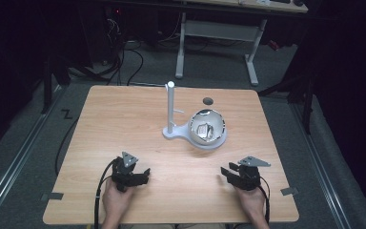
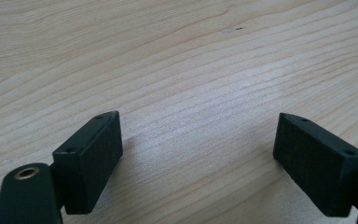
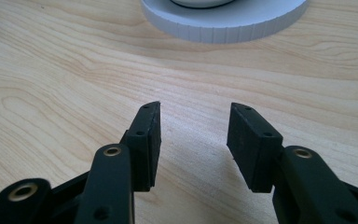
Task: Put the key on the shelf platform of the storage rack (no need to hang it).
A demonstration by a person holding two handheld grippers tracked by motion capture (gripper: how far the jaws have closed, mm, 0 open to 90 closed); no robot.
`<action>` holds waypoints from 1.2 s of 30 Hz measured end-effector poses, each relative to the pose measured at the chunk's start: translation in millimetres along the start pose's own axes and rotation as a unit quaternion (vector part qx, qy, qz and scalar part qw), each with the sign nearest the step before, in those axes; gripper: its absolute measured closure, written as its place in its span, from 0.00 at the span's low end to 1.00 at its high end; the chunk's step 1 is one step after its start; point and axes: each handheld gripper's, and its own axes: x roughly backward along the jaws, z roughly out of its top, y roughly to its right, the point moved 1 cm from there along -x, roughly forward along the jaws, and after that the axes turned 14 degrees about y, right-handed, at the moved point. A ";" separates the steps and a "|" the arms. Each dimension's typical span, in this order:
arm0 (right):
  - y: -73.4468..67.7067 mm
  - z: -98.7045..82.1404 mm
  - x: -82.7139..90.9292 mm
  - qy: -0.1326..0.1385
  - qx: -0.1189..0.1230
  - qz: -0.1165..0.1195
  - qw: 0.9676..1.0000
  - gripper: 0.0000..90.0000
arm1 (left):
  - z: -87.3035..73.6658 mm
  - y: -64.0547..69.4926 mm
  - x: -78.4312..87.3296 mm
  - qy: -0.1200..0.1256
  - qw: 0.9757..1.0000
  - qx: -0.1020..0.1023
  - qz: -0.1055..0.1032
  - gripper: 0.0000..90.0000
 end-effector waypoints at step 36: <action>-9.7 -6.3 -10.6 -0.021 0.061 -0.014 0.998 0.49 | -0.1 0.1 0.0 0.000 1.000 0.000 0.000 0.18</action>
